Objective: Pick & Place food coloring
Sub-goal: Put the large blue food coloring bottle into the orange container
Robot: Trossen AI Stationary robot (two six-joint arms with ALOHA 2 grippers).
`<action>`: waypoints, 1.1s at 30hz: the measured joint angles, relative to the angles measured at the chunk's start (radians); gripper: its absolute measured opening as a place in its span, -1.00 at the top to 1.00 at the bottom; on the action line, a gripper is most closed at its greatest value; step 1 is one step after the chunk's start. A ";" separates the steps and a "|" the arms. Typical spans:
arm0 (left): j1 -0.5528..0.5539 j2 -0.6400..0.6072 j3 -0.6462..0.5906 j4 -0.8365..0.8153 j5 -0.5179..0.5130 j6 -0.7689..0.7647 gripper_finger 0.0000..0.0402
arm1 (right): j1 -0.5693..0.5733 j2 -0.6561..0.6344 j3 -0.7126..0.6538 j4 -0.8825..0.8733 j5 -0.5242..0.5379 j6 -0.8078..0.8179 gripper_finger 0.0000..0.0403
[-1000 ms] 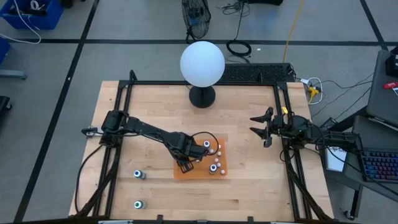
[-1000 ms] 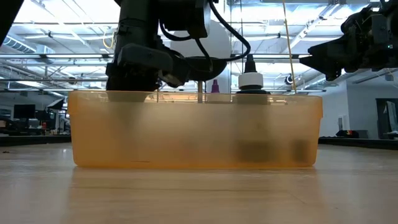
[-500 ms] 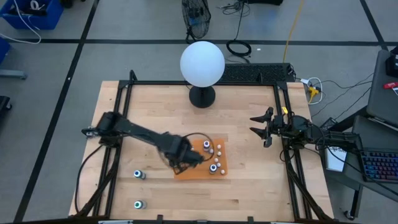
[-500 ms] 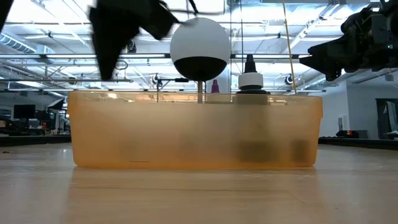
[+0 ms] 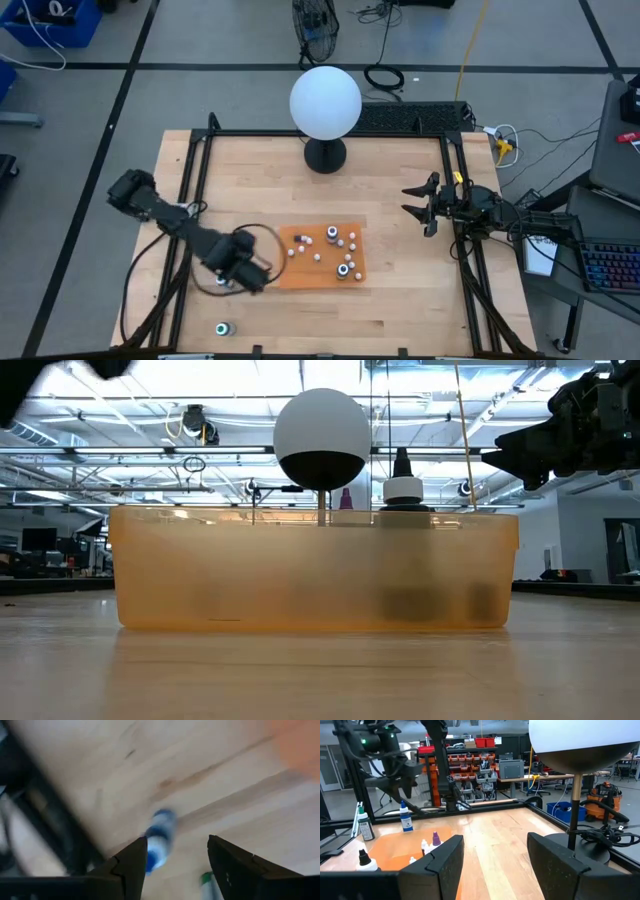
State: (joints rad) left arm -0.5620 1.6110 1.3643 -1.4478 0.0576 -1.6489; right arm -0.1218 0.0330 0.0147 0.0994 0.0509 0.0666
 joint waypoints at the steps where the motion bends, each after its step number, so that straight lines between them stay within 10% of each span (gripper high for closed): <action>1: -0.017 -0.011 -0.016 -0.013 0.012 -0.038 -0.06 | 0.000 0.000 0.000 0.000 0.000 0.000 -0.03; 33: -0.144 -0.081 -0.263 0.224 0.152 -0.341 -0.27 | 0.000 0.000 0.000 0.000 0.000 0.000 -0.03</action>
State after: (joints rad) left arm -0.7062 1.5295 1.1012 -1.2241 0.2092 -1.9903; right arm -0.1218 0.0330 0.0150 0.0998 0.0506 0.0667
